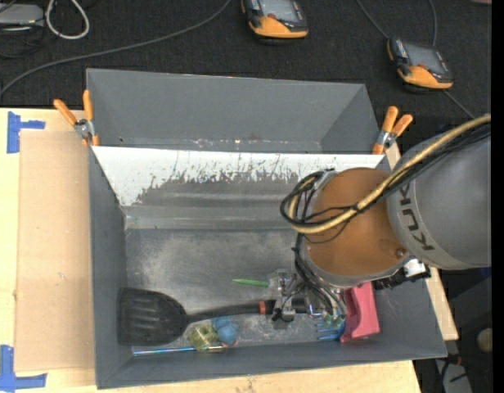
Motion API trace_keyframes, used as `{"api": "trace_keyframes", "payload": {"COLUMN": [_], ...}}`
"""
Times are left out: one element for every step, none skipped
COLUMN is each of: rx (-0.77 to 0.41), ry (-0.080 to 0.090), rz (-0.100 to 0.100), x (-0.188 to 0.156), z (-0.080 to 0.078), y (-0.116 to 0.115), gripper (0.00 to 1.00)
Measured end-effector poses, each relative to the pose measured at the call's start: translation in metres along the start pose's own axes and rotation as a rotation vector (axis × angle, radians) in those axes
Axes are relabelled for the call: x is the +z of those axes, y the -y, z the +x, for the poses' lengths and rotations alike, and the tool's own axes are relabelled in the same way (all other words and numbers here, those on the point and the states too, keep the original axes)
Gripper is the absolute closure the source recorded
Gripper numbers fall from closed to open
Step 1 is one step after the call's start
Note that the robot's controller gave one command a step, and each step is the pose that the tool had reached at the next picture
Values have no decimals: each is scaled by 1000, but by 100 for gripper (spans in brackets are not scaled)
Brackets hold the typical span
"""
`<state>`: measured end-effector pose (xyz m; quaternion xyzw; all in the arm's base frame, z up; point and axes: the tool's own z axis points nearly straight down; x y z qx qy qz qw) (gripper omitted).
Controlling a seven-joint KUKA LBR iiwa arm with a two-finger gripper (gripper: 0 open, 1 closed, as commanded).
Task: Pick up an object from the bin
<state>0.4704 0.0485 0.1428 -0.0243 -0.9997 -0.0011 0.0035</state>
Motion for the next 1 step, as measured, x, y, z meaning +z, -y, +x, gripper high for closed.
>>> {"api": "trace_keyframes", "payload": {"rx": [0], "ry": [-6], "rz": [0], "x": [-25], "z": [1], "y": [0], "gripper": [100]}}
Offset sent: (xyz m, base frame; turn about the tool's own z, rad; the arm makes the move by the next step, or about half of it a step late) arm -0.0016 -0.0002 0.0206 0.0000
